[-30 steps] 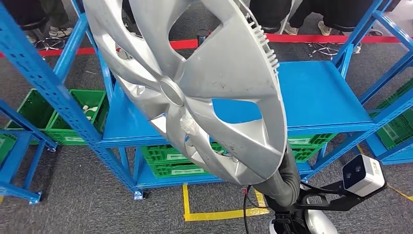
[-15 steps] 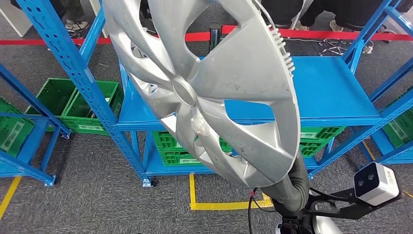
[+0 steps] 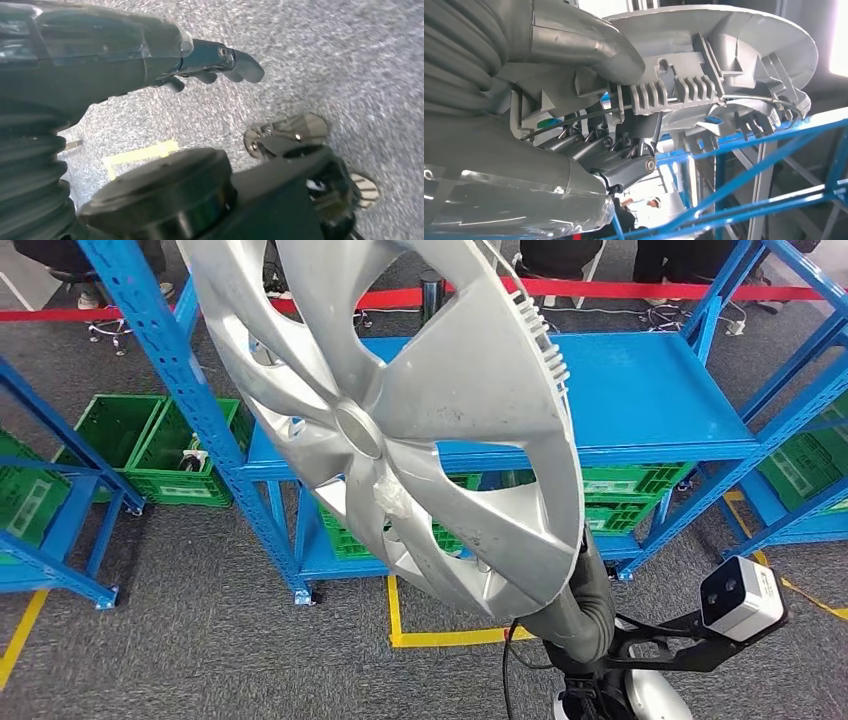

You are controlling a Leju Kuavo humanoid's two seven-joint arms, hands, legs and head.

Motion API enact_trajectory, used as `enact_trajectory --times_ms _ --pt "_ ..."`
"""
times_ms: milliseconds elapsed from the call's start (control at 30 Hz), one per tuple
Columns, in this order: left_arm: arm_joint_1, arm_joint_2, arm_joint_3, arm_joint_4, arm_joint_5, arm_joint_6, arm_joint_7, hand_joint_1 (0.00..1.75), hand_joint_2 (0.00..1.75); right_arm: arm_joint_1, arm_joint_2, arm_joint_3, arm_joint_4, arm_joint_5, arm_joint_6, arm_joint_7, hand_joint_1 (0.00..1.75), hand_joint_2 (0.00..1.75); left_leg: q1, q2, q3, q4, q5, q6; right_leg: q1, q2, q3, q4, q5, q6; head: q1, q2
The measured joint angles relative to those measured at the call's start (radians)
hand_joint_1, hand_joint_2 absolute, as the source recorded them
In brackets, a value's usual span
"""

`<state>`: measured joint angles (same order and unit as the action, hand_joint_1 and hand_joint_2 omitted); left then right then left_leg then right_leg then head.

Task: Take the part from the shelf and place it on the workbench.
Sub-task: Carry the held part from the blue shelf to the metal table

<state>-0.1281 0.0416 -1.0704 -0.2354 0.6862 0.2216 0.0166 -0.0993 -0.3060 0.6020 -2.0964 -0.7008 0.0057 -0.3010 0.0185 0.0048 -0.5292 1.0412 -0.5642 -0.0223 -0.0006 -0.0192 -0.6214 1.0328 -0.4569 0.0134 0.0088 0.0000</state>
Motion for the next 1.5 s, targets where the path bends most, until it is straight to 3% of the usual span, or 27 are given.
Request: enact_trajectory --times_ms 33,100,167,200,233,267,367,433,500,567,667,733,800,867,933,967,1067,1100,1167,1233,1267,1300,1333,1400,1467,1500 --pt "0.0 0.001 0.0 0.0 0.001 0.0 0.0 0.0 1.75 0.001 0.0 0.0 0.0 0.0 0.0 0.0 1.75 1.75 0.001 -0.001 -0.006 -0.001 0.008 0.012 -0.001 0.002 -0.005 0.008 -0.012 0.006 0.002 0.0" --pt "-0.001 0.002 0.0 -0.001 0.002 0.0 0.001 0.0 1.75 0.003 0.0 0.0 0.001 -0.001 0.0 0.0 1.75 1.75 0.002 -0.002 -0.024 -0.003 0.026 0.03 -0.004 0.008 -0.026 0.077 -0.083 0.017 0.011 0.0" --pt "0.0 0.003 0.0 -0.001 0.002 0.0 0.001 0.0 1.75 0.006 0.0 0.0 0.001 -0.001 0.0 -0.001 1.75 1.75 0.0 -0.004 -0.047 -0.002 0.044 0.037 -0.007 0.011 -0.052 0.2 -0.173 0.024 0.024 0.0" --pt "0.001 0.003 0.0 -0.002 0.002 0.0 0.001 0.0 1.75 0.008 0.0 0.0 0.002 -0.001 0.0 -0.001 1.75 1.75 -0.002 -0.005 -0.059 -0.001 0.053 0.038 -0.008 0.011 -0.057 0.247 -0.195 0.024 0.029 0.0" --pt "0.001 0.004 0.0 -0.002 0.002 0.0 0.002 0.0 1.75 0.01 0.0 0.0 0.002 -0.001 0.0 -0.002 1.75 1.75 -0.004 -0.005 -0.071 -0.001 0.062 0.038 -0.008 0.012 -0.048 0.264 -0.196 0.022 0.034 0.0" --pt "0.002 0.004 0.0 -0.002 0.002 0.0 0.002 0.0 1.75 0.01 0.0 0.0 0.002 -0.001 0.0 -0.003 1.75 1.75 -0.007 -0.006 -0.081 -0.001 0.07 0.037 -0.007 0.012 -0.023 0.245 -0.179 0.016 0.039 0.0" --pt "0.001 0.006 0.0 -0.002 0.002 0.0 0.002 0.0 1.75 0.01 -0.001 0.0 0.002 -0.002 0.0 -0.003 1.75 1.75 -0.013 -0.006 -0.098 -0.001 0.086 0.035 -0.003 0.015 0.065 0.124 -0.121 -0.002 0.048 0.0" --pt "0.001 0.006 0.0 -0.002 0.002 0.0 0.002 0.0 1.75 0.01 -0.001 0.0 0.002 -0.002 0.0 -0.004 1.75 1.75 -0.013 -0.006 -0.1 -0.001 0.088 0.035 -0.001 0.015 0.08 0.101 -0.115 -0.006 0.049 0.0" --pt "0.001 0.004 0.0 -0.002 0.002 0.002 0.0 0.0 1.75 0.01 0.0 0.0 0.002 -0.003 0.001 -0.008 1.75 1.75 -0.008 -0.002 -0.107 -0.006 0.108 0.018 0.009 0.017 0.127 0.004 -0.101 -0.025 0.054 0.0" --pt "0.001 0.004 0.0 -0.003 0.004 0.009 -0.006 0.0 1.75 0.009 0.001 0.0 0.001 -0.007 0.004 -0.013 1.75 1.75 -0.002 0.0 -0.124 0.011 0.095 -0.002 0.016 0.016 0.162 -0.093 -0.075 -0.043 0.054 0.0" --pt "0.0 0.008 0.0 -0.003 0.008 0.018 -0.013 0.0 1.75 0.007 0.004 0.0 0.002 -0.02 0.01 -0.012 1.75 1.75 -0.002 -0.005 -0.166 0.151 -0.032 -0.011 0.013 0.01 0.131 -0.099 -0.043 -0.047 0.034 0.0" --pt "0.0 0.01 0.0 -0.003 0.01 0.02 -0.013 0.0 1.75 0.007 0.005 0.0 0.003 -0.025 0.011 -0.011 1.75 1.75 -0.001 -0.006 -0.182 0.238 -0.07 -0.017 0.014 0.008 0.108 -0.092 -0.031 -0.045 0.024 0.0" --pt "0.0 0.011 0.0 -0.002 0.011 0.021 -0.01 0.0 1.75 0.007 0.006 0.0 0.006 -0.028 0.011 -0.01 1.75 1.75 -0.001 -0.005 -0.154 0.24 -0.041 -0.021 0.012 0.006 0.082 -0.077 -0.022 -0.042 0.017 0.0" --pt "0.0 0.012 0.0 -0.002 0.011 0.021 -0.008 0.0 1.75 0.007 0.006 0.0 0.009 -0.031 0.011 -0.01 1.75 1.75 0.0 -0.004 -0.072 0.14 0.001 -0.022 0.009 0.006 0.051 -0.052 -0.017 -0.036 0.008 0.0" --pt "-0.001 0.013 0.0 -0.003 0.011 0.021 -0.008 0.0 1.75 0.006 0.006 0.0 0.01 -0.032 0.011 -0.01 1.75 1.75 -0.001 -0.004 0.003 0.028 0.001 -0.017 0.01 0.006 0.025 -0.023 -0.015 -0.029 -0.001 0.0" --pt "-0.001 0.013 0.0 -0.003 0.011 0.021 -0.008 0.0 1.75 0.006 0.006 0.0 0.01 -0.032 0.011 -0.01 1.75 1.75 -0.003 -0.004 0.018 -0.001 -0.009 -0.011 0.011 0.006 0.016 -0.013 -0.013 -0.024 -0.004 0.0" --pt "0.0 0.013 0.0 -0.002 0.012 0.022 -0.008 0.0 1.75 0.005 0.006 0.0 0.01 -0.032 0.012 -0.01 1.75 1.75 -0.003 -0.004 0.006 -0.009 -0.001 0.018 0.011 0.008 0.004 -0.003 -0.008 -0.006 -0.005 0.0" --pt "-0.001 0.014 0.0 -0.002 0.012 0.022 -0.008 0.0 1.75 0.005 0.006 0.0 0.01 -0.032 0.013 -0.01 1.75 1.75 -0.001 -0.003 -0.001 -0.01 0.008 0.029 0.009 0.009 -0.003 0.011 -0.026 0.001 -0.002 0.0" --pt "-0.002 0.014 0.0 -0.002 0.012 0.023 -0.004 0.0 1.75 0.006 0.005 0.0 0.01 -0.034 0.014 -0.009 1.75 1.75 0.0 -0.002 -0.021 -0.012 0.027 0.042 0.004 0.012 -0.03 0.094 -0.108 0.015 0.006 0.0" --pt "0.0 0.014 0.0 -0.002 0.014 0.023 0.007 0.0 1.75 0.009 0.005 0.0 0.01 -0.041 0.013 -0.007 1.75 1.75 -0.001 -0.002 -0.046 -0.011 0.045 0.043 -0.001 0.012 -0.055 0.213 -0.186 0.024 0.017 0.0" --pt "0.001 0.014 0.0 -0.002 0.014 0.023 0.016 0.0 1.75 0.011 0.005 0.0 0.01 -0.044 0.011 -0.006 1.75 1.75 -0.001 -0.002 -0.058 -0.01 0.054 0.043 -0.002 0.012 -0.054 0.249 -0.197 0.025 0.021 0.0" --pt "0.001 0.015 0.0 -0.002 0.015 0.023 0.024 0.0 1.75 0.014 0.005 0.0 0.011 -0.045 0.007 -0.006 1.75 1.75 -0.001 -0.001 -0.07 -0.01 0.063 0.041 -0.002 0.012 -0.038 0.251 -0.186 0.024 0.026 0.0" --pt "0.001 0.016 0.0 -0.002 0.015 0.023 0.033 0.0 1.75 0.016 0.004 0.0 0.011 -0.046 0.002 -0.007 1.75 1.75 -0.002 -0.001 -0.08 -0.01 0.07 0.04 -0.002 0.013 -0.005 0.216 -0.161 0.021 0.03 0.0" --pt "0.0 0.017 0.0 -0.003 0.019 0.024 0.053 0.0 1.75 0.019 0.002 0.0 0.01 -0.045 -0.01 -0.01 1.75 1.75 -0.004 -0.001 -0.093 -0.01 0.083 0.034 0.002 0.013 0.095 0.071 -0.115 0.005 0.039 0.0" --pt "-0.001 0.018 0.0 -0.003 0.024 0.023 0.074 0.0 1.75 0.023 0.0 -0.001 0.009 -0.039 -0.019 -0.017 1.75 1.75 -0.004 0.001 -0.098 -0.01 0.095 0.025 0.009 0.013 0.168 -0.048 -0.109 -0.01 0.042 0.0" --pt "-0.001 0.019 0.0 -0.004 0.027 0.022 0.081 0.0 1.75 0.026 -0.001 -0.001 0.008 -0.036 -0.022 -0.021 1.75 1.75 -0.003 0.003 -0.099 -0.011 0.101 0.018 0.012 0.013 0.179 -0.071 -0.114 -0.014 0.043 0.0"
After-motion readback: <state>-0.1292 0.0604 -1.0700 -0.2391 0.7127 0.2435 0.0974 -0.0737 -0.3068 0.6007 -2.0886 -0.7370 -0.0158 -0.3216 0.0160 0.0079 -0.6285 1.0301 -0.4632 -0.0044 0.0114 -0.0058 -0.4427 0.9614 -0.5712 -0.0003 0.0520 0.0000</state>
